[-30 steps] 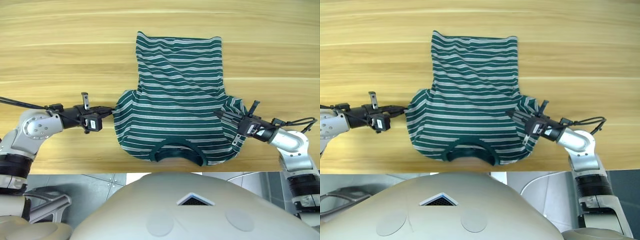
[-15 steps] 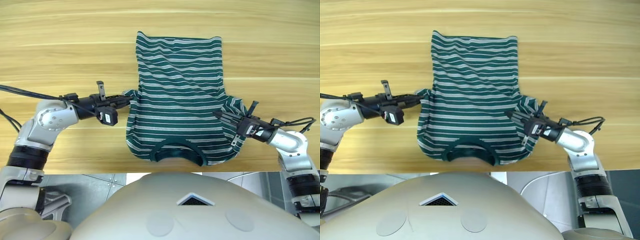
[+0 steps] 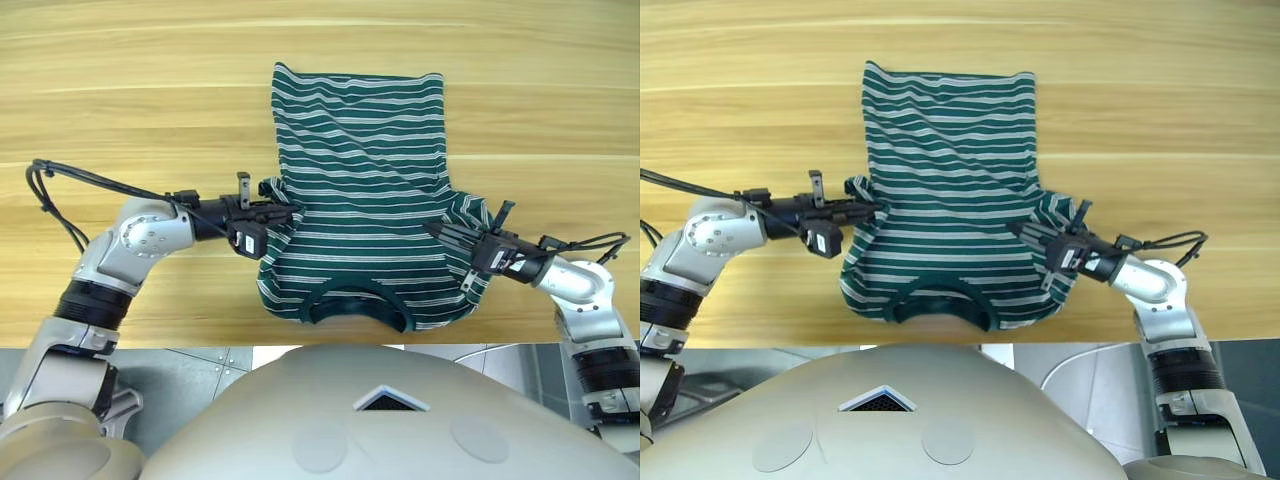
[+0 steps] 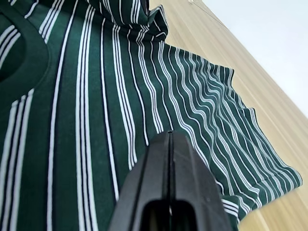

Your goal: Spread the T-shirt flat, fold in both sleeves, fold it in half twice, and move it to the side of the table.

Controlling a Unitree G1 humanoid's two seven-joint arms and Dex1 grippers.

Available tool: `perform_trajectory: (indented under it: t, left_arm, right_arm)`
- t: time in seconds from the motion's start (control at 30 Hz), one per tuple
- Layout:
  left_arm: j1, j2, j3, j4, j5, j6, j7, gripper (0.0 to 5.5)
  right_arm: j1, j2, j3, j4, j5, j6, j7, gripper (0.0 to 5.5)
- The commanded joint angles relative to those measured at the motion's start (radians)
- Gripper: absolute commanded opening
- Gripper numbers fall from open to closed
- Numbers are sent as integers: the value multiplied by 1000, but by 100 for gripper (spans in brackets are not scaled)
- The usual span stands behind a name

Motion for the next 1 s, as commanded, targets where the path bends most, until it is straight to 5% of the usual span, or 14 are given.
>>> perform_trajectory:
  t: [0.03, 0.83, 1.0]
  left_arm:
    - [-22, -10, -25, -5, 19, 14, -18, 1]
    - [-73, -159, -109, 128, 112, 68, 64, 1]
    - [-70, -161, -129, 146, 128, 81, 52, 92]
  right_arm:
    - [-4, -5, -8, -27, 0, 8, -4, 0]
    - [27, -6, 9, -85, 3, 25, 2, 0]
    - [34, -7, 10, -98, 3, 31, 3, 0]
